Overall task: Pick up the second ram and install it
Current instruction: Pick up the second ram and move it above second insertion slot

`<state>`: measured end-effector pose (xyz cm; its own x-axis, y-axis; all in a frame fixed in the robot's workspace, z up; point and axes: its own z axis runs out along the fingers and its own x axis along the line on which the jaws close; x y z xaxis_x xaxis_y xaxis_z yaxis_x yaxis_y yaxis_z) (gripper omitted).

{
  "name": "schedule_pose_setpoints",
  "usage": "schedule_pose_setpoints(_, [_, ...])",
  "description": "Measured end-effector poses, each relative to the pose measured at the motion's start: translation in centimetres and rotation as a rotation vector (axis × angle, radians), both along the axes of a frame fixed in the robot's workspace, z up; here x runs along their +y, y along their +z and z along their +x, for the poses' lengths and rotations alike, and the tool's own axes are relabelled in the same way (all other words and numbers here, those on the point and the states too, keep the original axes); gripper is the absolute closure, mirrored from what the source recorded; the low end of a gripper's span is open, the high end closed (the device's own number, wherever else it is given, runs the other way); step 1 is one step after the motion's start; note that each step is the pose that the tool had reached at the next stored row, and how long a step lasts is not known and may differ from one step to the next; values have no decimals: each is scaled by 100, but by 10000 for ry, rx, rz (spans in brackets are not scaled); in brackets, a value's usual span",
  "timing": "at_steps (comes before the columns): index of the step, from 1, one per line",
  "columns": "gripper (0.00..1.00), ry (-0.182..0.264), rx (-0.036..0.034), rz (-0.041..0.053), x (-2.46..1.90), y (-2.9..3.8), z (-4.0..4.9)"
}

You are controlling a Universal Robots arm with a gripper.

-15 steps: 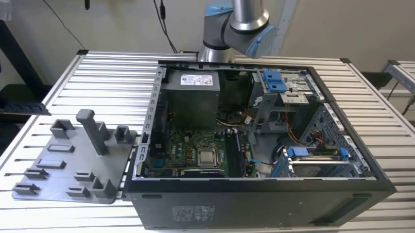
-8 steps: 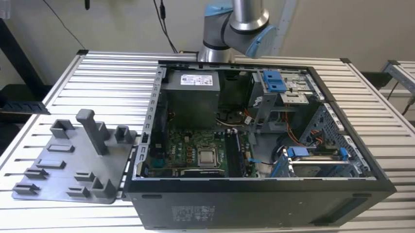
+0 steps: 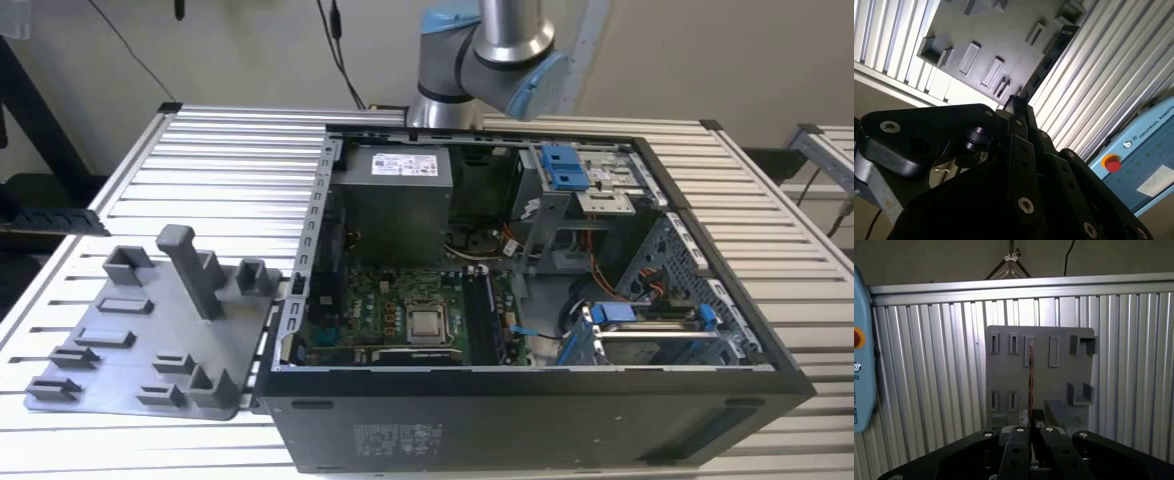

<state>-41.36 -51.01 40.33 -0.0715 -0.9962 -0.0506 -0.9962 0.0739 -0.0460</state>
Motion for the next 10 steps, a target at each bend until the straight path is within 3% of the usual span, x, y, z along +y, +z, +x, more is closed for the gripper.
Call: schedule_pose_setpoints(10, [86, 0, 3, 1, 0, 0, 121])
